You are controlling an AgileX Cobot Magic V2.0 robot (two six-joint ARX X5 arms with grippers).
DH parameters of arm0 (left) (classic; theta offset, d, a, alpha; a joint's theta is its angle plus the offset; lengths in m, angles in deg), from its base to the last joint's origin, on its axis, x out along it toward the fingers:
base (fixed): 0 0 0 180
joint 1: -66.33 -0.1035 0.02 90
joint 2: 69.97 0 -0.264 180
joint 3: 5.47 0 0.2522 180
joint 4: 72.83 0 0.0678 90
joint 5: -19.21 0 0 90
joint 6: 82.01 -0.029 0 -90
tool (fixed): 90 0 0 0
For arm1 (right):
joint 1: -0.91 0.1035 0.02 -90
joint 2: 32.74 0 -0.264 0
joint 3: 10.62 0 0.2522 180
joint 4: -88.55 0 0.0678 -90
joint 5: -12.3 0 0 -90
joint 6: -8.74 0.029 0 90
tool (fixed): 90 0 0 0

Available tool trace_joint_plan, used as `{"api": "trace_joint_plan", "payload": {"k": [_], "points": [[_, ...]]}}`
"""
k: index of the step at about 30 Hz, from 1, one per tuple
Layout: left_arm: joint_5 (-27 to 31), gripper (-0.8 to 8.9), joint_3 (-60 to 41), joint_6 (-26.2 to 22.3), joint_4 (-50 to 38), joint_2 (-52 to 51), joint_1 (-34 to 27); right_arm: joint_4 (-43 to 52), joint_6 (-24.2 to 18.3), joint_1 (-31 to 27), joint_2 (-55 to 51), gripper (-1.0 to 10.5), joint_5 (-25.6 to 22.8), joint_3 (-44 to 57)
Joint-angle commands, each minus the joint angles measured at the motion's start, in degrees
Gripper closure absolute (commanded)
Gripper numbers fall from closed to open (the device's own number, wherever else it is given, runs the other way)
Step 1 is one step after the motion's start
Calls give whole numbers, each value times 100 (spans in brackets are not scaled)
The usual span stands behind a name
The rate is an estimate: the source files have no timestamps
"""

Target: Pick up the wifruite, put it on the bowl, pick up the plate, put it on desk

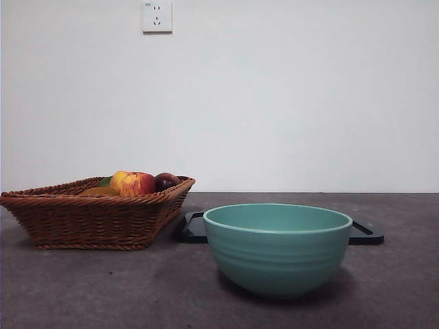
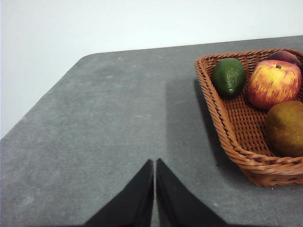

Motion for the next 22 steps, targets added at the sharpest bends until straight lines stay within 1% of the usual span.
{"api": "trace_joint_plan", "payload": {"k": [1, 3, 6, 9, 11, 22], "points": [[11, 806, -118, -24, 39, -13, -15, 664, -188, -275, -494, 941, -227, 686], [11, 806, -118, -26, 39, -13, -15, 1327, -186, -446, -997, 941, -470, 1412], [11, 806, -118, -26, 39, -13, -15, 1893, -186, -518, -1443, 941, -673, 2059], [11, 806, -118, -26, 39, -13, -15, 2201, -186, -555, -1799, 941, -815, 2533], [11, 806, -118, -26, 39, -13, -15, 2295, -184, -586, -1991, 941, -901, 2778], [11, 806, -118, -26, 39, -13, -15, 2345, -179, -678, -2535, 941, -905, 3591]]}}
